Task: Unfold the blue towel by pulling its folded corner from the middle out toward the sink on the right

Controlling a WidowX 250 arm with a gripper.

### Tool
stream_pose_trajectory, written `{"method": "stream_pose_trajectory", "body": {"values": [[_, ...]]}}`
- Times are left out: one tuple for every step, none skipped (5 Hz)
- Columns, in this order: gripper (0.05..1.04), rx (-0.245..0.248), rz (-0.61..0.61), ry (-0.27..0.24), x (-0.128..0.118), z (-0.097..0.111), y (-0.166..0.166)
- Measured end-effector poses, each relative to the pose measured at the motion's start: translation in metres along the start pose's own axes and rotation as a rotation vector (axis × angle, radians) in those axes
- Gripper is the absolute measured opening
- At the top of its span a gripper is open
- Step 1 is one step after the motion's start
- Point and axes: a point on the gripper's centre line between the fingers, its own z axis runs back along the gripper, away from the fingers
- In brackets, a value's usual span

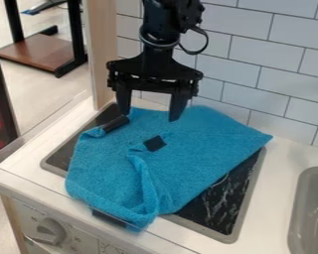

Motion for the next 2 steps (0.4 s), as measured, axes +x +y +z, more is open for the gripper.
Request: {"method": "stream_pose_trajectory", "body": {"values": [[0.999, 0.014, -0.002, 0.026, -0.004, -0.007, 0.001], [0.999, 0.044, 0.006, 0.074, -0.005, -0.023, 0.009]]}}
